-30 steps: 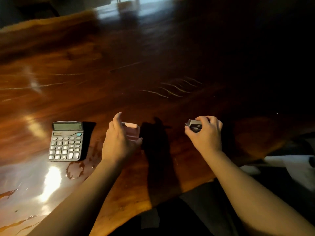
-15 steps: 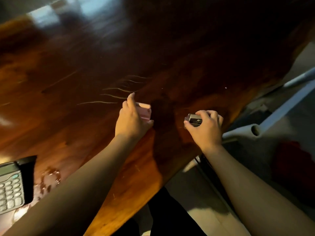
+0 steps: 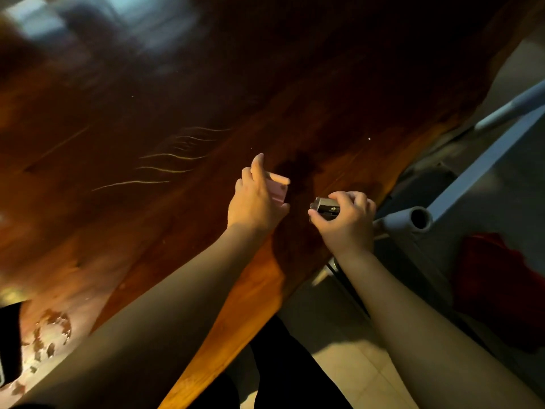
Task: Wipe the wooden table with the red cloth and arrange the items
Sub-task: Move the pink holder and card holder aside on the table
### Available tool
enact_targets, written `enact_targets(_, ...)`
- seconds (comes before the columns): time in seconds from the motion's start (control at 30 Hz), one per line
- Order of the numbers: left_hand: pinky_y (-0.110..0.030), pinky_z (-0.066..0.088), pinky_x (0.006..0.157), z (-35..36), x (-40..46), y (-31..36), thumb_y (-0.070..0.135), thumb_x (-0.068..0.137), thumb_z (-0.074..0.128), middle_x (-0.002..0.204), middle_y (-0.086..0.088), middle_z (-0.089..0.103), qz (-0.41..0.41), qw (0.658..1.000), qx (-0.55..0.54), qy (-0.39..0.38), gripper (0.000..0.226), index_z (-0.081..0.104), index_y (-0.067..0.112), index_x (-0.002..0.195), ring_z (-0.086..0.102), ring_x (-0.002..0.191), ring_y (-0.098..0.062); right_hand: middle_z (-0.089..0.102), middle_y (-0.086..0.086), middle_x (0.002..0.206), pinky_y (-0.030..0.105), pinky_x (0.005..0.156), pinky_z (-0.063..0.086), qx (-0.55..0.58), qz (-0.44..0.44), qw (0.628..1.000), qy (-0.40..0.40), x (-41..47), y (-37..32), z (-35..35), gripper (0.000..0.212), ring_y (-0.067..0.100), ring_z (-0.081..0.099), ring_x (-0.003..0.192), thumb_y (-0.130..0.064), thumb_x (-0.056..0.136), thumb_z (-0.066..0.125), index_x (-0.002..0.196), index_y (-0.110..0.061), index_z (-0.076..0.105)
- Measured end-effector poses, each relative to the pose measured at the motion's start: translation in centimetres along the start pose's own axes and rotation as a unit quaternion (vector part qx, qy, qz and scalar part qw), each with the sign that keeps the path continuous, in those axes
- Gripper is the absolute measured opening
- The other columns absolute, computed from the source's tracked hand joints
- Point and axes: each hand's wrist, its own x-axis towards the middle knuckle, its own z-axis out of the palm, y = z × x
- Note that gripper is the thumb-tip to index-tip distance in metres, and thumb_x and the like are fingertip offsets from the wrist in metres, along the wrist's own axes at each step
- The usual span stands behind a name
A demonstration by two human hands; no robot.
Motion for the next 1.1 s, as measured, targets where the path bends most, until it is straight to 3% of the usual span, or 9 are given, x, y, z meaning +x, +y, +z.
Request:
enact_targets(0.13, -0.039, 0.054, 0.088, 0.5, -0.3, 0.2, 0.04, 0.066, 0.088, 0.142, -0.007, 0.047, 0.001, 1.0, 0.016, 0.017, 0.116, 0.007, 0.037, 0.149, 0.05, 0.126, -0.029, 0.053, 0.009, 0.13, 0.036, 0.078, 0.045, -0.026, -0.01, 1.0, 0.011, 0.2, 0.3, 0.7, 0.051, 0.031, 0.04, 0.124, -0.056, 0.082, 0.071, 0.121, -0.025, 0.062)
enact_targets(0.3, -0.035, 0.054, 0.079, 0.8, -0.6, 0.4, 0.049, 0.067, 0.085, 0.137, -0.008, 0.051, -0.008, 0.999, 0.025, 0.04, 0.128, -0.009, 0.033, 0.153, 0.056, 0.118, -0.029, 0.053, 0.01, 0.132, 0.045, 0.084, 0.05, -0.031, -0.008, 0.999, -0.013, 0.5, 0.5, 1.0, 0.053, 0.033, 0.041, 0.127, -0.059, 0.084, 0.067, 0.125, -0.026, 0.06)
enact_targets(0.5, -0.044, 0.053, 0.092, -0.6, -1.9, -0.3, 0.076, 0.062, 0.073, 0.149, -0.01, 0.042, -0.032, 0.999, -0.019, 0.011, 0.138, -0.021, 0.031, 0.152, 0.049, 0.129, -0.029, 0.04, 0.013, 0.153, 0.06, 0.104, 0.042, -0.048, 0.018, 0.996, -0.071, 0.7, 0.5, 0.8, 0.075, 0.039, 0.027, 0.145, -0.072, 0.084, 0.056, 0.145, -0.031, 0.042)
enact_targets(0.6, -0.045, 0.052, 0.095, -2.2, -3.2, -1.9, 0.09, 0.062, 0.054, 0.15, -0.009, 0.04, -0.056, 0.998, -0.008, 0.02, 0.128, -0.013, 0.031, 0.153, 0.046, 0.131, -0.029, 0.028, 0.009, 0.163, 0.064, 0.114, 0.028, -0.049, 0.026, 0.996, -0.072, 0.2, -0.4, 0.2, 0.08, 0.037, 0.012, 0.152, -0.078, 0.086, 0.042, 0.152, -0.037, 0.024)
enact_targets(0.67, -0.044, 0.05, 0.099, -3.4, -4.2, -3.4, 0.092, 0.065, 0.046, 0.152, -0.008, 0.039, -0.068, 0.997, 0.01, 0.035, 0.12, -0.004, 0.03, 0.154, 0.043, 0.134, -0.028, 0.028, 0.008, 0.163, 0.065, 0.115, 0.026, -0.042, 0.006, 0.998, -0.043, -0.5, -1.6, -0.3, 0.079, 0.034, 0.011, 0.153, -0.077, 0.087, 0.038, 0.153, -0.036, 0.019)
enact_targets(0.83, -0.046, 0.042, 0.107, -7.3, -7.8, -8.4, 0.09, 0.071, 0.041, 0.155, -0.007, 0.037, -0.117, 0.989, 0.038, 0.079, 0.109, 0.012, 0.026, 0.155, 0.034, 0.142, -0.028, 0.036, 0.013, 0.158, 0.063, 0.11, 0.037, 0.014, -0.076, 0.997, 0.012, -3.1, -7.2, -0.7, 0.083, 0.035, 0.022, 0.15, -0.062, 0.087, 0.051, 0.155, -0.026, 0.022)
enact_targets(0.97, -0.047, 0.039, 0.109, -11.0, -11.5, -12.9, 0.09, 0.072, 0.04, 0.156, -0.007, 0.037, -0.167, 0.977, 0.052, 0.121, 0.108, 0.02, 0.024, 0.154, 0.03, 0.145, -0.027, 0.037, 0.011, 0.154, 0.061, 0.103, 0.047, 0.034, -0.171, 0.984, -0.029, -5.4, -12.8, 0.3, 0.072, 0.033, 0.029, 0.146, -0.051, 0.09, 0.06, 0.151, -0.025, 0.032)
enact_targets(1.1, -0.048, 0.041, 0.11, -14.7, -15.7, -17.6, 0.089, 0.072, 0.041, 0.152, -0.008, 0.042, -0.222, 0.959, 0.062, 0.163, 0.106, 0.026, 0.02, 0.151, 0.035, 0.142, -0.029, 0.046, 0.006, 0.149, 0.038, 0.097, 0.048, 0.035, -0.272, 0.956, -0.109, -8.0, -18.6, 2.2, 0.058, 0.027, 0.042, 0.14, -0.049, 0.092, 0.059, 0.144, -0.03, 0.042)
